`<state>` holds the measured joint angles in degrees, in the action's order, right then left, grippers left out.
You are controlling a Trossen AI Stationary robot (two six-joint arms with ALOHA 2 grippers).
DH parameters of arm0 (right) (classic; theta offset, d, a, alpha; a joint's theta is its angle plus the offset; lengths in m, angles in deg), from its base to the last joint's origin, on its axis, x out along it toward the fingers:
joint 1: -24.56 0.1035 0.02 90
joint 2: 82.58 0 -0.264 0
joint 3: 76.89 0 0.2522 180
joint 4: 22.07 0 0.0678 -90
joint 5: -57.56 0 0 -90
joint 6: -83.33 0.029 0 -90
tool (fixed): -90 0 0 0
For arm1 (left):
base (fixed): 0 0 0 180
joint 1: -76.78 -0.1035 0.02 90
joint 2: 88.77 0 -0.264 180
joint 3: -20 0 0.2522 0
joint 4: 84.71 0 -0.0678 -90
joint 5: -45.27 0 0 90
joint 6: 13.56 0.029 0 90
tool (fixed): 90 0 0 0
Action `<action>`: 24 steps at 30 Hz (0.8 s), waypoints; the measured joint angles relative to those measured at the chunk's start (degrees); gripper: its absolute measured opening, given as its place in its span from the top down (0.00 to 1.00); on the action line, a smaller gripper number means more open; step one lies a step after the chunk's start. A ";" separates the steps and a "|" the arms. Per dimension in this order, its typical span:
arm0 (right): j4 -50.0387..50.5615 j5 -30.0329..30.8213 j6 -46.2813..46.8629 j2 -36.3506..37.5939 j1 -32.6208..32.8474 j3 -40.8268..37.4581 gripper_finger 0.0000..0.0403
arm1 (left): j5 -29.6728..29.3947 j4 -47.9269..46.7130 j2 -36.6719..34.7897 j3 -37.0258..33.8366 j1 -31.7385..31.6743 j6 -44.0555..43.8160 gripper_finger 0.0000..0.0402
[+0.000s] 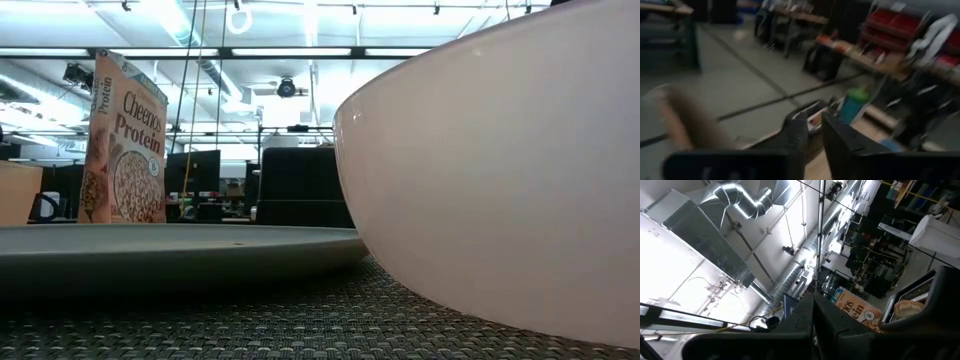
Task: Arrange a breakfast setting
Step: Pour the cereal from the cereal box into the orange bowl
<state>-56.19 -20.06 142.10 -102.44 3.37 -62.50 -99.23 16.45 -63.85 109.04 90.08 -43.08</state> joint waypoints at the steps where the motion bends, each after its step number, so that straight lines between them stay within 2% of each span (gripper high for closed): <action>1: 0.02 0.00 -0.01 0.00 0.00 0.00 0.96 | -0.02 -3.68 0.85 1.33 0.00 -1.78 0.79; 5: 0.01 -0.02 -0.19 0.00 0.00 0.02 0.96 | -0.28 -16.27 3.72 4.58 0.00 -8.81 0.60; 8: 0.03 -0.02 -0.44 0.00 0.00 0.02 0.96 | 2.31 -24.37 5.45 5.20 0.00 -13.19 0.45; 12: 0.02 -0.04 -0.44 0.00 0.00 0.02 0.96 | 10.21 -25.09 6.52 3.72 -0.12 -12.48 0.30; 17: 0.04 -0.04 -0.44 0.00 0.00 0.02 0.97 | 15.02 -24.72 7.60 0.56 -3.66 -11.91 0.26; 24: -0.04 -0.59 1.14 0.00 0.00 0.02 0.98 | 14.91 -24.94 7.29 -6.71 -12.80 -10.03 0.26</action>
<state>-56.23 -20.65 143.23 -102.44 3.37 -62.48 -84.32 -8.50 -56.56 102.33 77.28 -53.11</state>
